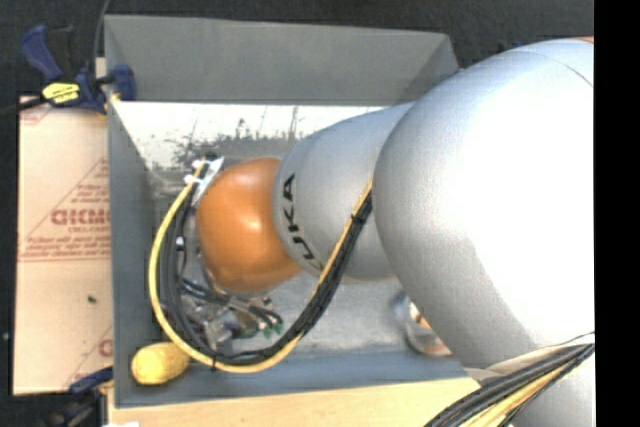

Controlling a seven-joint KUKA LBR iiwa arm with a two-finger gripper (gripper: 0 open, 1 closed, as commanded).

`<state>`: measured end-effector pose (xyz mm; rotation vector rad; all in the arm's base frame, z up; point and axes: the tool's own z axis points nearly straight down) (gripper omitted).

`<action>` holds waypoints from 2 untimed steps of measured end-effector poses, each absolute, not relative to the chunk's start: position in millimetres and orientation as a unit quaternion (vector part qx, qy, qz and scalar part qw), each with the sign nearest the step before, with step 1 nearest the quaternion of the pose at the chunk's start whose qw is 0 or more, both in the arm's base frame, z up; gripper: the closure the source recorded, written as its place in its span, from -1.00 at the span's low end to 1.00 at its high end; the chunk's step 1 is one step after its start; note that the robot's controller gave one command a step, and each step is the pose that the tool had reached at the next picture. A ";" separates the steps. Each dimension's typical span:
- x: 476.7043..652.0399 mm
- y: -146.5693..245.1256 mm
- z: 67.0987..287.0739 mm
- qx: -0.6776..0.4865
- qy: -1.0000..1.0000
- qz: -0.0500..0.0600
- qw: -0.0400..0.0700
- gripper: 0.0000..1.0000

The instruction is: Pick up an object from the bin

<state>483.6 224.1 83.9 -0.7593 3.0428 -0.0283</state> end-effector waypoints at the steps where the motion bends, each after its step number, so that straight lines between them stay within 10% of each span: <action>1: 484.1 222.7 94.5 -0.241 0.970 -0.010 0.003 1.00; 2: 483.1 222.3 120.1 -0.240 0.971 -0.010 0.001 1.00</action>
Offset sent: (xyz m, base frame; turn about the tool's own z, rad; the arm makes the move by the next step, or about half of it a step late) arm 0.0005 -0.0011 0.0678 0.0016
